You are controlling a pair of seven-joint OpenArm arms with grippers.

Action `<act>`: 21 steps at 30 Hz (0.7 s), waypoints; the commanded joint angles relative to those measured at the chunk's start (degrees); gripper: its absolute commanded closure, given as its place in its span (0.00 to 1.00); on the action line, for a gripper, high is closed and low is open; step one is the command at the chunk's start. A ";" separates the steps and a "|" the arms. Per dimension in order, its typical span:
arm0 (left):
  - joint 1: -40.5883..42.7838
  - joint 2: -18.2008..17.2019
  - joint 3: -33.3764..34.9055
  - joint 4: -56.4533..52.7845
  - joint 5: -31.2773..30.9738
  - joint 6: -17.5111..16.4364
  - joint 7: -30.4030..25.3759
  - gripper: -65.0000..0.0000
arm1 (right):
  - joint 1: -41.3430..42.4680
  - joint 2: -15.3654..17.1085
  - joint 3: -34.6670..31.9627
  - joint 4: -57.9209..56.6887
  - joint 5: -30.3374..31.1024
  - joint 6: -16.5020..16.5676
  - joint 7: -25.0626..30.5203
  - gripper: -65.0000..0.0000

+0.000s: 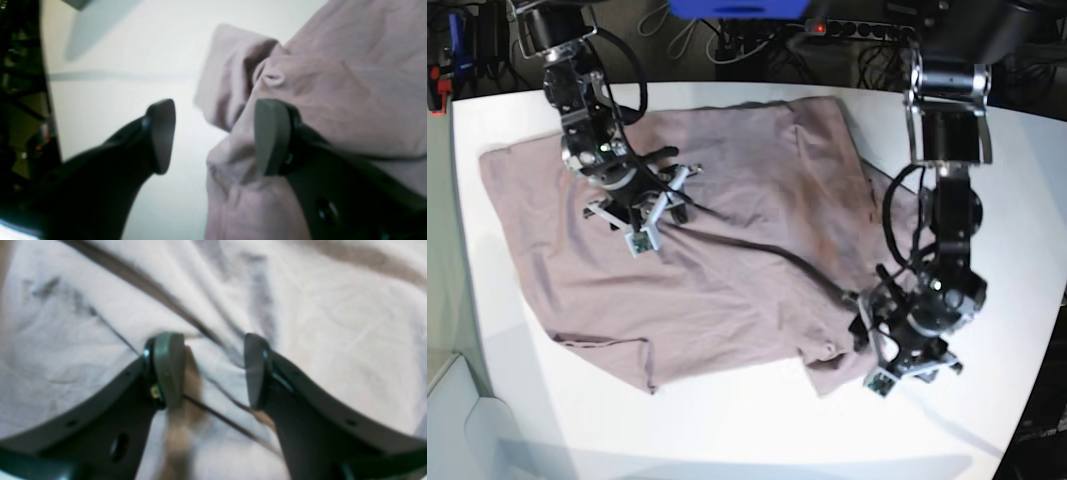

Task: Layout the t-shirt on the table in an organized manner, then fold the t-shirt properly
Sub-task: 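Drag the hem with the left gripper away from the right gripper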

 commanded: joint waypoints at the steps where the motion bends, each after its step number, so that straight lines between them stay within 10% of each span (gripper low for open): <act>1: 0.05 -0.23 -0.26 2.75 -0.41 0.14 0.25 0.43 | -0.62 0.66 0.12 -0.63 -0.43 -0.10 -4.94 0.60; 11: 12.36 -0.32 -0.26 -0.33 -0.50 -0.12 0.78 0.45 | -0.62 0.66 0.12 -0.63 -0.43 -0.10 -4.85 0.60; 18: 16.40 -0.50 -0.43 -4.46 -0.50 -0.30 0.78 0.99 | -0.62 1.28 0.12 -0.28 -0.43 -0.10 -4.85 0.60; 21: 18.25 -0.85 -0.43 -4.46 -0.50 -0.30 0.78 0.97 | -0.62 1.37 0.12 -0.28 -0.43 -0.10 -4.85 0.60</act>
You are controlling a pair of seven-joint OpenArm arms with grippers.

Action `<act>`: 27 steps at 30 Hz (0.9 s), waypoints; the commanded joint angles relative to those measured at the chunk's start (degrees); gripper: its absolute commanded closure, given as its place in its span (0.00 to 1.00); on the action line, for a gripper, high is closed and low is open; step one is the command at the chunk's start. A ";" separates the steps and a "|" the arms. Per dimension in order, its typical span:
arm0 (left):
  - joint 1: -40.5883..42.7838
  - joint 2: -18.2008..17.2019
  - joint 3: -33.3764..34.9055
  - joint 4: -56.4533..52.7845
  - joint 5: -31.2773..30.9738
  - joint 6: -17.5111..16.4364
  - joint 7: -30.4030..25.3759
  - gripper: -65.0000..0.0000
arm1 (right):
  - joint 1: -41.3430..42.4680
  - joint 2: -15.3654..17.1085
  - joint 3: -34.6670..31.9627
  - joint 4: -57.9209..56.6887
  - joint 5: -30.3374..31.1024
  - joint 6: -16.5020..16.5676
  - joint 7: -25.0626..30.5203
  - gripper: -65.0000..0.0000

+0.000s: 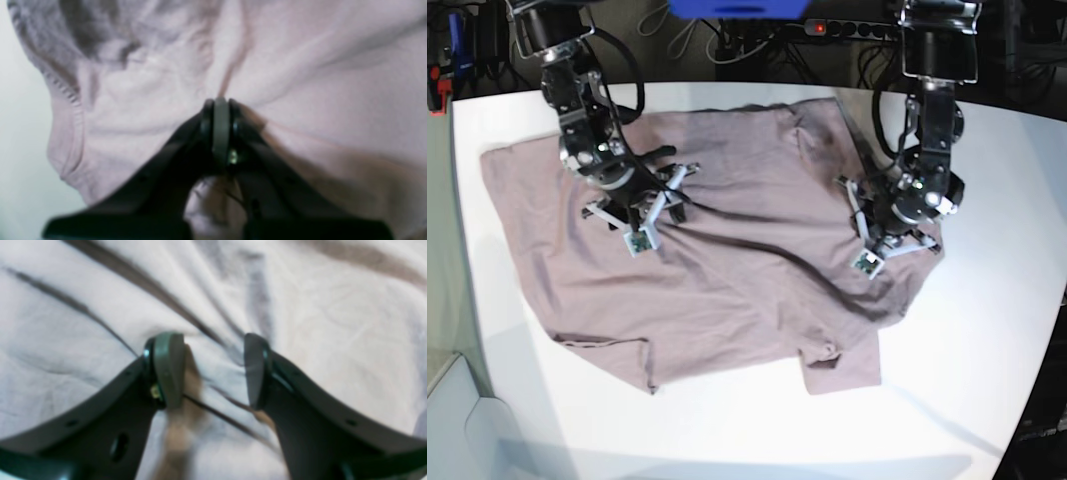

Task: Layout the t-shirt on the table in an organized manner, then fold the t-shirt properly
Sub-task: 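Drag the hem with the left gripper away from the right gripper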

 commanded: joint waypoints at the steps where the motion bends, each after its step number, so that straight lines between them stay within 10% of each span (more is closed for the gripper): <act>1: 1.60 -0.56 -0.15 0.06 1.03 -0.30 3.03 0.97 | -0.55 0.73 0.17 -0.39 -0.49 -0.14 -4.92 0.60; 10: 13.12 -2.85 -8.41 15.71 0.95 -1.53 5.23 0.99 | -0.55 1.88 0.17 -0.39 -0.49 -0.14 -4.65 0.60; 13: 14.70 -1.79 -11.05 24.50 0.86 -8.25 10.51 0.99 | -0.38 1.96 0.17 -0.39 -0.49 -0.14 -4.56 0.60; 17: 14.88 2.51 -12.89 32.77 -0.37 -8.25 17.01 0.99 | -0.20 1.96 0.17 -0.30 -0.49 -0.14 -4.56 0.60; 27: 7.40 4.10 -21.51 26.08 -0.37 -8.25 13.23 0.99 | -0.47 1.61 0.17 0.05 -0.49 -0.14 -4.48 0.60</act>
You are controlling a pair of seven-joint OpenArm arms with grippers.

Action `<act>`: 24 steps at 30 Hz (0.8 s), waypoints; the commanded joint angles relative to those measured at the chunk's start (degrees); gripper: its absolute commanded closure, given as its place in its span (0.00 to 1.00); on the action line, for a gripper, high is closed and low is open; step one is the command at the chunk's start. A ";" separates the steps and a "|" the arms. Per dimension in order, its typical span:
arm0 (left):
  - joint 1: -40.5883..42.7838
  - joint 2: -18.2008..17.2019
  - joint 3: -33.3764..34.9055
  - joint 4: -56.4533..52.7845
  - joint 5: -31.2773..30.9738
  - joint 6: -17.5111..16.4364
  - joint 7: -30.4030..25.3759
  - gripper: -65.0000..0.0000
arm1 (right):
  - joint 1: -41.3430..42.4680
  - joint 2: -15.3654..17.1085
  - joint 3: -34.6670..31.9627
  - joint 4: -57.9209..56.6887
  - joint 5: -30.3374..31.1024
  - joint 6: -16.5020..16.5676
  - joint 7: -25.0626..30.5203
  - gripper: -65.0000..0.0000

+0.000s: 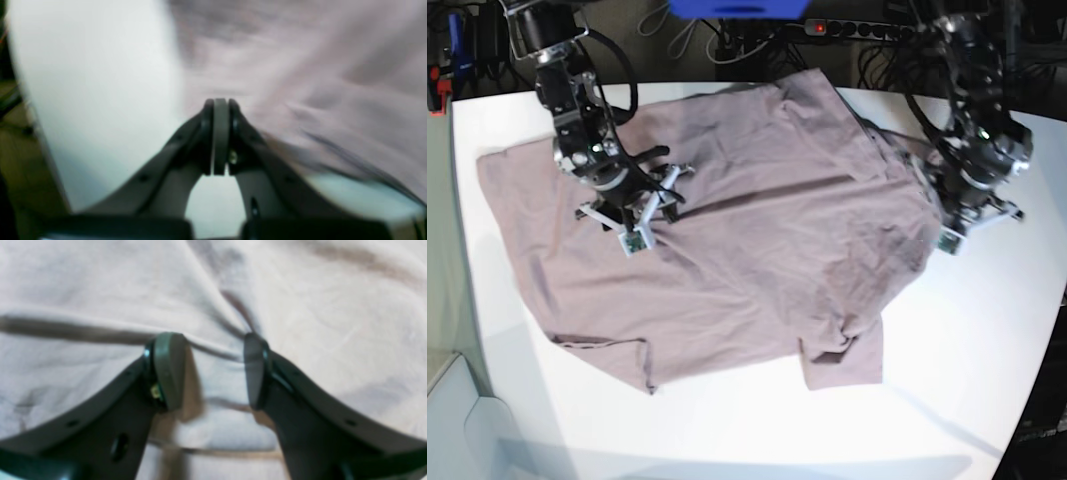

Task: Layout the t-shirt on the table in an organized manner, then fold the t-shirt properly
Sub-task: 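Drag the hem with the left gripper away from the right gripper, then regrasp the shirt edge with the left gripper and pull it outward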

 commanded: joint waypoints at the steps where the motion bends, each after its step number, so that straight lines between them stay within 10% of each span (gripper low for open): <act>1: -2.97 -0.21 -1.02 -1.03 -0.59 0.10 -1.13 0.99 | -0.53 0.39 0.12 -0.21 -0.21 -0.60 -4.15 0.60; 15: -8.60 -0.12 3.64 -25.38 -0.77 0.10 -5.44 0.99 | -0.62 0.74 0.12 -0.21 -0.21 -0.60 -4.41 0.60; 24: 3.36 -0.30 13.40 -17.38 -0.77 0.10 2.65 0.99 | 0.00 0.74 1.88 -0.12 -0.21 -0.60 -4.15 0.60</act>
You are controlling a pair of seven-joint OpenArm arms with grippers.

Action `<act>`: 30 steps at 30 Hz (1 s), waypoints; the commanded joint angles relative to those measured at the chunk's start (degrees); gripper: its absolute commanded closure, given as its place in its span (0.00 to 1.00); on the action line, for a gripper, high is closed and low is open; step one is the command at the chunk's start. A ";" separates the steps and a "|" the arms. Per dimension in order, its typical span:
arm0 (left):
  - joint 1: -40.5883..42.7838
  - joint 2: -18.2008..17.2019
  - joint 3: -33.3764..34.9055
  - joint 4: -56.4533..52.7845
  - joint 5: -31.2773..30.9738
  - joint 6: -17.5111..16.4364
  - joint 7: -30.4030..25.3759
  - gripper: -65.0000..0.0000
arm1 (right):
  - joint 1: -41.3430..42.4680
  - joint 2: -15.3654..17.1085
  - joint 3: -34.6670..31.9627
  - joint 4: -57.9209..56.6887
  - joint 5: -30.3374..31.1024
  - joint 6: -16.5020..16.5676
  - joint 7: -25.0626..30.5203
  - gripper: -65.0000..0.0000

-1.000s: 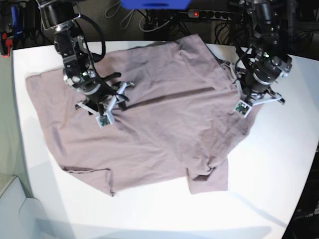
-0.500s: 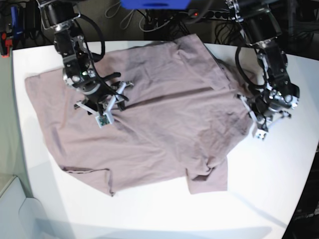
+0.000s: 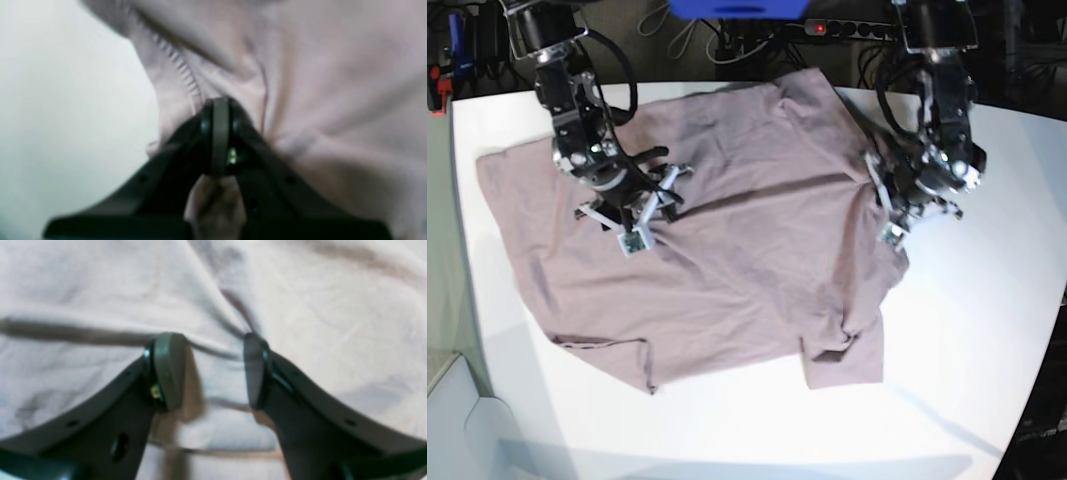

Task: Layout the t-shirt on the table in an organized manner, then fold the t-shirt properly
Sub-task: 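Regrasp the shirt edge with the left gripper and pull it outward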

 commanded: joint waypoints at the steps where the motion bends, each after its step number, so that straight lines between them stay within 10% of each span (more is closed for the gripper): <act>1: 4.27 0.20 1.21 1.10 1.77 -2.07 7.57 0.99 | -0.09 0.89 1.47 -0.23 -0.82 -0.84 -3.52 0.60; 12: 14.38 0.38 7.10 26.42 1.77 -2.07 13.46 0.99 | 1.23 0.89 2.61 -0.32 -0.82 -0.84 -3.43 0.60; 23: -1.71 1.70 -11.36 25.19 -3.42 -2.07 13.29 0.99 | 1.23 0.89 2.61 -0.32 -0.82 -0.84 -3.43 0.60; 30: -17.80 2.14 -16.55 4.97 -6.41 -2.07 12.41 0.99 | 1.14 0.81 2.61 -0.49 -0.82 -0.84 -3.43 0.60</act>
